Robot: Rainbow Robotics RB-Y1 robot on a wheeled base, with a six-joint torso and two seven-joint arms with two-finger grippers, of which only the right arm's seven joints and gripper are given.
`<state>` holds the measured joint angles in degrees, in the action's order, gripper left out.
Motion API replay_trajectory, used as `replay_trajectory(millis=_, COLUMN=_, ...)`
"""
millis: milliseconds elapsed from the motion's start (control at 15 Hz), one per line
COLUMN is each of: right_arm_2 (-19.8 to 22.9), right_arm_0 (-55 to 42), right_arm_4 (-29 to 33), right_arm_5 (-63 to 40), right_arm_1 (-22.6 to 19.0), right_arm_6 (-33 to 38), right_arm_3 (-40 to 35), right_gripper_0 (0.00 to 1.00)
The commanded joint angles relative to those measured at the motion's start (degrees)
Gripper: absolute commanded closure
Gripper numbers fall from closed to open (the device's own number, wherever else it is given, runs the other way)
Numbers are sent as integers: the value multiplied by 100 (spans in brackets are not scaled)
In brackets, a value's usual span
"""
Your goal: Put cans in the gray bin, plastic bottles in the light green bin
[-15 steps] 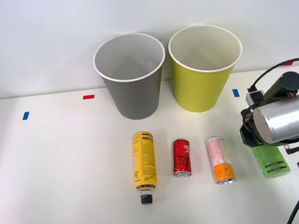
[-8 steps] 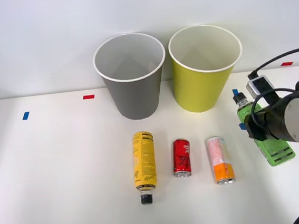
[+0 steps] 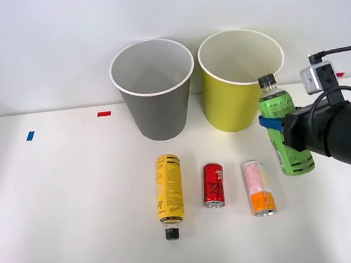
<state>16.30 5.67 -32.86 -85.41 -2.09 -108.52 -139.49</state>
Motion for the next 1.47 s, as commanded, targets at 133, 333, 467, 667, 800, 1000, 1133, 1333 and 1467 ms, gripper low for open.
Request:
replay_trajectory(millis=133, right_arm_2=-47, right_arm_0=48, right_arm_4=-888, right_arm_5=1026, right_arm_1=86, right_arm_6=-2, right_arm_3=-8, right_gripper_0=100)
replay_trajectory(millis=333, right_arm_2=-109, right_arm_0=145, right_arm_4=-1275, right_arm_5=1659, right_arm_1=86, right_arm_6=95, right_arm_3=1, right_gripper_0=100)
replay_trajectory(millis=467, right_arm_2=-171, right_arm_0=295, right_arm_4=-1785, right_arm_5=2362, right_arm_1=51, right_arm_6=77, right_arm_3=397, right_gripper_0=100)
replay_trajectory(millis=667, right_arm_2=-285, right_arm_0=848, right_arm_4=-1662, right_arm_5=3021, right_arm_1=-81, right_arm_6=95, right_arm_3=915, right_gripper_0=100)
replay_trajectory(millis=800, right_arm_2=-338, right_arm_0=1156, right_arm_4=-1635, right_arm_5=3505, right_arm_1=-98, right_arm_6=165, right_arm_3=1284, right_gripper_0=100)
replay_trajectory(millis=1000, right_arm_2=-390, right_arm_0=1824, right_arm_4=-1381, right_arm_5=4208, right_arm_1=-116, right_arm_6=183, right_arm_3=2137, right_gripper_0=100)
replay_trajectory(millis=1133, right_arm_2=-346, right_arm_0=2211, right_arm_4=-985, right_arm_5=4428, right_arm_1=-107, right_arm_6=244, right_arm_3=2603, right_gripper_0=100)
replay_trajectory(millis=1333, right_arm_2=-302, right_arm_0=2457, right_arm_4=-862, right_arm_5=4876, right_arm_1=-160, right_arm_6=165, right_arm_3=3236, right_gripper_0=100)
replay_trajectory(millis=1467, right_arm_2=-302, right_arm_0=2553, right_arm_4=-651, right_arm_5=4929, right_arm_1=-195, right_arm_6=156, right_arm_3=3411, right_gripper_0=100)
